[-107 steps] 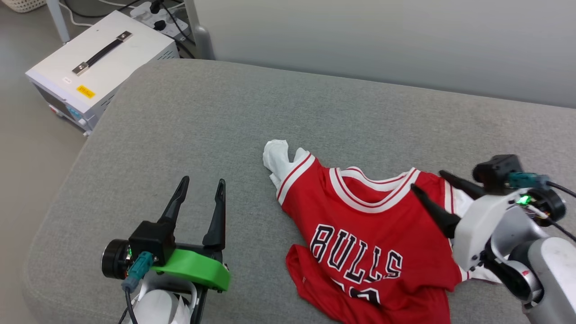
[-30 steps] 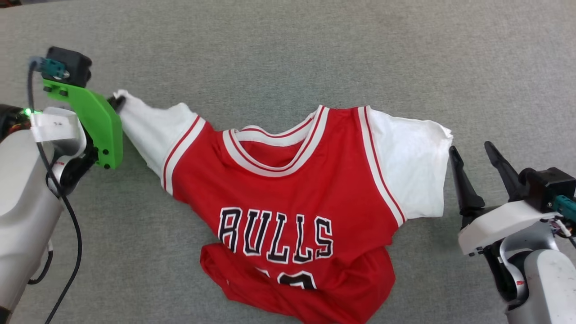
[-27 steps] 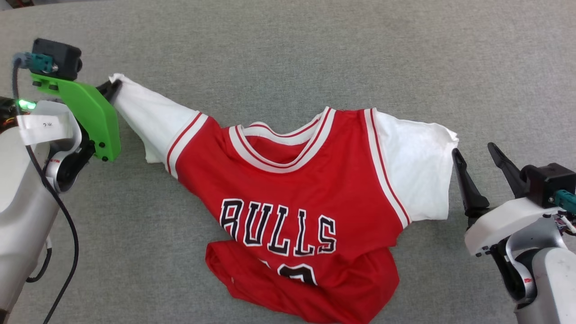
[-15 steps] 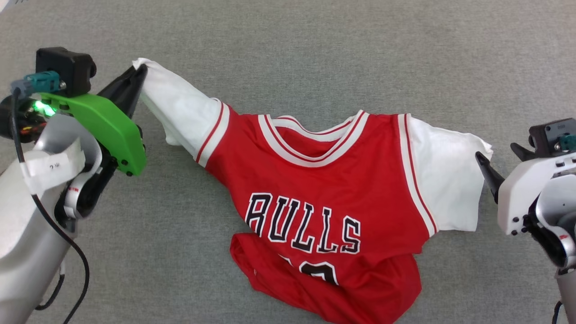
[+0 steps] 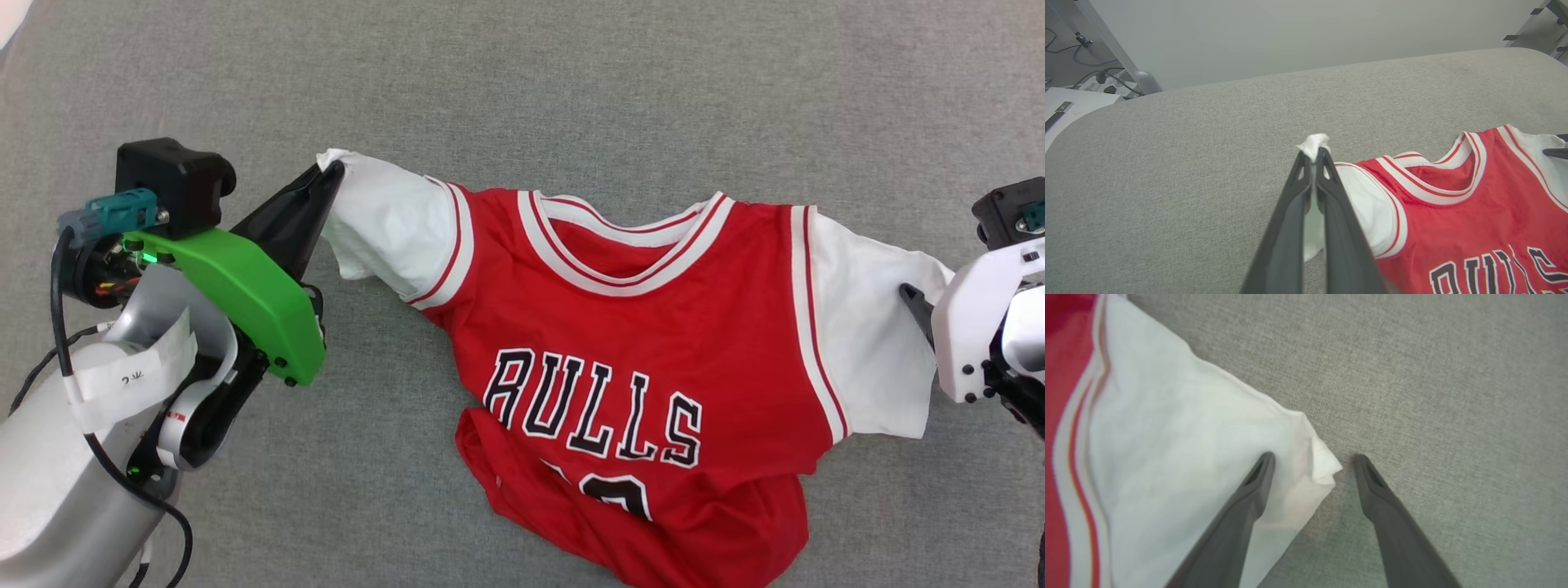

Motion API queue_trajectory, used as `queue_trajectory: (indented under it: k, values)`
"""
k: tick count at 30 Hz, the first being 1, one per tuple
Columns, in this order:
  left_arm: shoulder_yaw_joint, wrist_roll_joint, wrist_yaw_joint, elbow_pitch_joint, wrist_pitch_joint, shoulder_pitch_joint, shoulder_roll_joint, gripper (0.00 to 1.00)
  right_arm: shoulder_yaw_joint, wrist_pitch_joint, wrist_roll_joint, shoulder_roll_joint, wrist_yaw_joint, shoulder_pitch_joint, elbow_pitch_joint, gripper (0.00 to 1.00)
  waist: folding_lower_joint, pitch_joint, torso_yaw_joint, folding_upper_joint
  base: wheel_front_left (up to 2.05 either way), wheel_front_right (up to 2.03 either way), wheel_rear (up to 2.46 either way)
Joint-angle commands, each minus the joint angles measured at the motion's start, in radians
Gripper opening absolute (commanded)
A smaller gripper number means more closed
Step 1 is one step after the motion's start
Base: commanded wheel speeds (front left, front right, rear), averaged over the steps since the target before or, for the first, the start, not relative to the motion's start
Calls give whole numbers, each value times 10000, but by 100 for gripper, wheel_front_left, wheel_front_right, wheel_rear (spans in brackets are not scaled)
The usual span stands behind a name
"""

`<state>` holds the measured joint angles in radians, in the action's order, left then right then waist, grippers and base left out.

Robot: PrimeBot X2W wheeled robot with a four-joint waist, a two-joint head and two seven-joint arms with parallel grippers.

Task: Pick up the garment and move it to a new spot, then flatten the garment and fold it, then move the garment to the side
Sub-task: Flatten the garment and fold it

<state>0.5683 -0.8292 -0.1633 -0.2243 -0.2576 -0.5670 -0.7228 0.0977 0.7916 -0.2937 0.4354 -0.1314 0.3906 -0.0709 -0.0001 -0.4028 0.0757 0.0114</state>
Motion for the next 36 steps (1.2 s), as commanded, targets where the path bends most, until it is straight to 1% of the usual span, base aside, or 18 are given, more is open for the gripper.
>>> queue_trajectory:
  k: [1,4,5,6,7,10,19,27,32,36]
  values:
    - [-10,90,-76,-95,-50,183,-90,0,157,-38,30,51,7,62,-298,100,1,-93,114,-114,0,0,0]
    - [13,89,-123,-181,-72,224,-92,0,382,-23,-77,50,7,21,-683,100,1,-85,172,-114,0,0,0]
    - [13,78,-137,-179,-69,243,-91,0,481,7,-126,70,7,-14,-816,55,1,-63,189,-114,0,0,0]
    - [9,73,-149,-165,-60,257,-90,0,547,22,-159,93,7,-39,-913,33,1,-37,199,-114,0,0,0]
    - [6,68,-158,-138,-47,274,-91,0,630,27,-209,121,7,-71,-1013,0,1,5,206,-114,0,0,0]
    - [-2,66,-180,-30,8,324,-94,0,687,-210,-278,173,7,-50,-1178,0,1,178,187,-114,0,0,0]
    - [-361,118,-331,330,682,527,-158,0,420,-1682,-219,325,7,271,-1149,0,1,1250,-80,-114,0,0,0]
    - [-852,157,-552,207,1279,786,-434,0,104,-2427,-419,716,7,421,-318,0,1,2503,-484,-114,0,0,0]
    - [-1256,389,-742,-75,1772,673,-620,0,-52,-2847,-617,971,7,770,271,0,1,3183,-714,-114,0,0,0]
    - [-1520,577,-841,-321,2210,476,-623,0,-241,-3105,-756,1198,7,1170,506,0,1,3566,-831,-114,0,0,0]
